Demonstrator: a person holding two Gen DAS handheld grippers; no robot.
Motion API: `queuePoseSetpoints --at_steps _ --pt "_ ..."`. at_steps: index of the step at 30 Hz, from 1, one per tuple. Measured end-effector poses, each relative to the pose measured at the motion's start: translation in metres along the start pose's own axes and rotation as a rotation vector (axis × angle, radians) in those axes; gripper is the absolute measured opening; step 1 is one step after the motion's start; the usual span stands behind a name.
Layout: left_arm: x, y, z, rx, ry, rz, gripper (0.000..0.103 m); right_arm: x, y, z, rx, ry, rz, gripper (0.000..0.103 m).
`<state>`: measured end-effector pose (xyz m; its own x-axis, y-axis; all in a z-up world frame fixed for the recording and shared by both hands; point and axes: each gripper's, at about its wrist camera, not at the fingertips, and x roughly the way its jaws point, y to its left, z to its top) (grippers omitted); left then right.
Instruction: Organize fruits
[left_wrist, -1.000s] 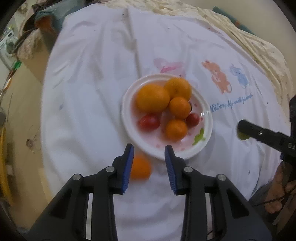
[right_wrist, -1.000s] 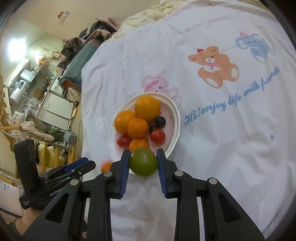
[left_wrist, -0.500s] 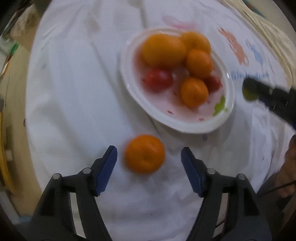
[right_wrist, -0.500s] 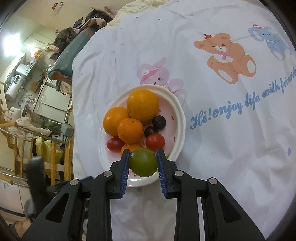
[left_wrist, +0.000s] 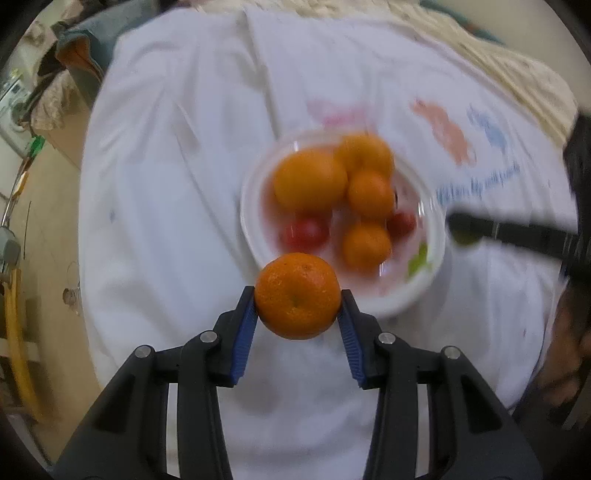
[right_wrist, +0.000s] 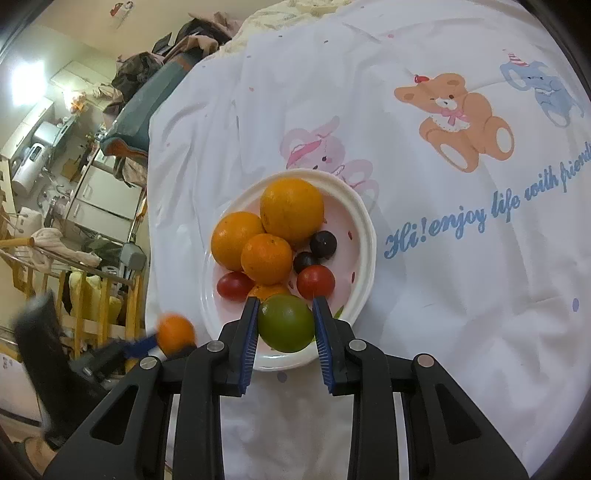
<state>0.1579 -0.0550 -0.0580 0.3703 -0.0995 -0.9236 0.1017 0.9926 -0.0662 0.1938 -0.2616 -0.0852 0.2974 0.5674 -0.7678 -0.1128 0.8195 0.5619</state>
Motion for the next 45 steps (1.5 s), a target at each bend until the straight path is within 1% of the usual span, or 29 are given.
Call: queuePoseSetpoints --at_steps 4,6,7,11,15,19,21,23,24,25,31,32,34,35,36,37,40,43,45 --pt "0.018 0.003 0.02 -0.018 0.032 -0.007 0.039 0.008 -0.001 0.001 0.009 0.018 -0.004 0.03" --pt "0.026 0.002 0.023 -0.015 0.041 -0.002 0.039 0.011 -0.002 0.0 0.01 0.025 -0.006 0.03" --pt "0.03 0.002 0.025 -0.011 0.044 -0.013 0.039 0.013 -0.002 0.0 0.009 0.028 -0.009 0.03" --pt "0.042 -0.004 0.027 0.0 0.057 -0.01 0.04 0.02 -0.003 0.0 0.019 0.04 -0.002 0.031" --pt "0.042 -0.005 0.029 -0.006 0.05 -0.005 0.041 0.03 -0.002 0.001 0.018 0.058 0.0 0.031" --pt "0.044 -0.005 0.029 -0.013 0.063 0.002 0.042 0.04 -0.004 0.0 0.023 0.082 -0.012 0.031" --pt "0.045 -0.004 0.029 -0.017 0.074 0.002 0.048 0.041 -0.004 0.0 0.025 0.087 -0.011 0.032" --pt "0.044 -0.002 0.028 -0.027 0.07 0.013 0.063 0.041 -0.004 0.0 0.029 0.087 -0.006 0.033" --pt "0.043 -0.001 0.028 -0.029 0.065 0.021 0.065 0.04 -0.004 0.0 0.031 0.083 -0.006 0.033" --pt "0.043 -0.001 0.028 -0.027 0.059 0.028 0.07 0.04 -0.005 0.0 0.032 0.08 -0.003 0.033" --pt "0.04 -0.003 0.026 -0.01 0.047 0.041 0.071 0.034 -0.008 0.002 0.045 0.064 -0.005 0.034" --pt "0.039 -0.003 0.026 -0.012 0.046 0.039 0.071 0.031 -0.008 0.003 0.045 0.056 -0.012 0.036" --pt "0.035 -0.001 0.024 -0.023 0.039 0.021 0.072 0.024 -0.008 0.003 0.044 0.039 -0.016 0.058" --pt "0.033 -0.001 0.024 -0.027 0.034 0.015 0.074 0.019 -0.008 0.003 0.045 0.022 -0.022 0.072" --pt "0.029 0.0 0.023 -0.031 0.023 0.013 0.076 0.015 -0.008 0.002 0.042 0.003 -0.026 0.075" --pt "0.027 0.001 0.023 -0.033 0.014 0.014 0.078 0.012 -0.007 0.002 0.041 -0.009 -0.028 0.075" --pt "0.015 0.004 0.022 -0.041 -0.023 0.014 0.078 0.003 -0.005 0.001 0.035 -0.031 -0.021 0.075" --pt "-0.002 0.008 0.022 -0.057 -0.073 0.009 0.078 -0.014 0.001 -0.003 0.014 -0.073 -0.025 0.076" --pt "-0.017 0.012 0.02 -0.079 -0.111 -0.005 0.078 -0.026 0.005 -0.006 -0.005 -0.102 -0.024 0.083"
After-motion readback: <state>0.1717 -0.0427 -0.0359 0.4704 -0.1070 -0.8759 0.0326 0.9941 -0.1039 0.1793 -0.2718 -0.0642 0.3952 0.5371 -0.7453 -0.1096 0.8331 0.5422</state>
